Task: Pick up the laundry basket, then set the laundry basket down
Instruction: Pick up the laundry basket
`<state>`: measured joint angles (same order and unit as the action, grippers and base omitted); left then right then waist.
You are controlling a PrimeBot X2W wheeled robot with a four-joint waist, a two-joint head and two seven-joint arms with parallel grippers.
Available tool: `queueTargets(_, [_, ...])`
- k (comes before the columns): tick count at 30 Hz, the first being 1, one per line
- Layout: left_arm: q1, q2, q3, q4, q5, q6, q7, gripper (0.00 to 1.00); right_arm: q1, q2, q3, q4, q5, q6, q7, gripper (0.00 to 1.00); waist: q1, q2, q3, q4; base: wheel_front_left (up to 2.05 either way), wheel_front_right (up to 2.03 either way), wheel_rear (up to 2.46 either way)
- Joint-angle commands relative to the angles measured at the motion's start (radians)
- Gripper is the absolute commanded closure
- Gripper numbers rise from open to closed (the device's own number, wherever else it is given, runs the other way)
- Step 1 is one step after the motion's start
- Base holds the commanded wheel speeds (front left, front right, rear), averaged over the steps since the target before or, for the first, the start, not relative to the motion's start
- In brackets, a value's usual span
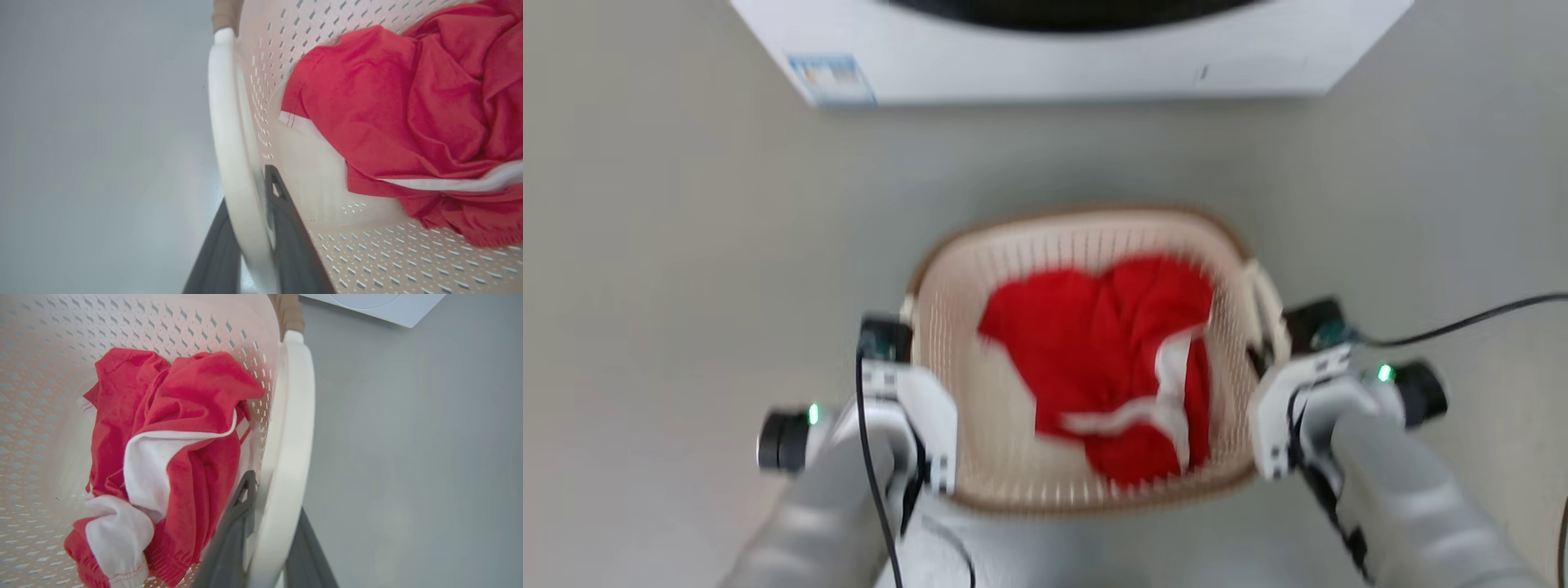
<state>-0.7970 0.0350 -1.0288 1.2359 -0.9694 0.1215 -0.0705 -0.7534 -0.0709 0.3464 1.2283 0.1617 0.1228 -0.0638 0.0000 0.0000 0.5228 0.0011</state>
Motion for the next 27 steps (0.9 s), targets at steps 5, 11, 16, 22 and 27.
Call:
queueTargets(5, [0.143,0.015,-0.006,0.013,-0.030,-0.018,0.028,1.00,0.146,0.021,0.187,-0.108,0.124,0.008,0.100,1.00,0.0000,0.0000,-0.242,-0.053,0.00,0.00,0.00])
queueTargets(11, [0.249,0.015,-0.012,0.014,-0.060,-0.024,0.035,1.00,0.239,0.021,0.297,-0.159,0.219,0.008,0.187,1.00,0.0000,0.0000,-0.370,-0.086,0.00,0.00,0.00])
queueTargets(16, [0.292,0.015,-0.018,-0.002,-0.078,-0.011,0.027,1.00,0.281,0.021,0.332,-0.165,0.261,0.008,0.214,1.00,0.0000,0.0000,-0.439,-0.104,0.00,0.00,0.00])
queueTargets(22, [0.322,0.015,-0.032,-0.004,-0.086,-0.003,0.035,1.00,0.312,0.021,0.353,-0.159,0.282,0.008,0.222,1.00,0.0000,0.0000,-0.494,-0.122,0.00,0.00,0.00])
queueTargets(27, [0.334,0.015,-0.048,-0.004,-0.085,-0.003,0.035,1.00,0.334,0.021,0.359,-0.146,0.296,0.008,0.225,1.00,0.0000,0.0000,-0.511,-0.122,0.00,0.00,0.00])
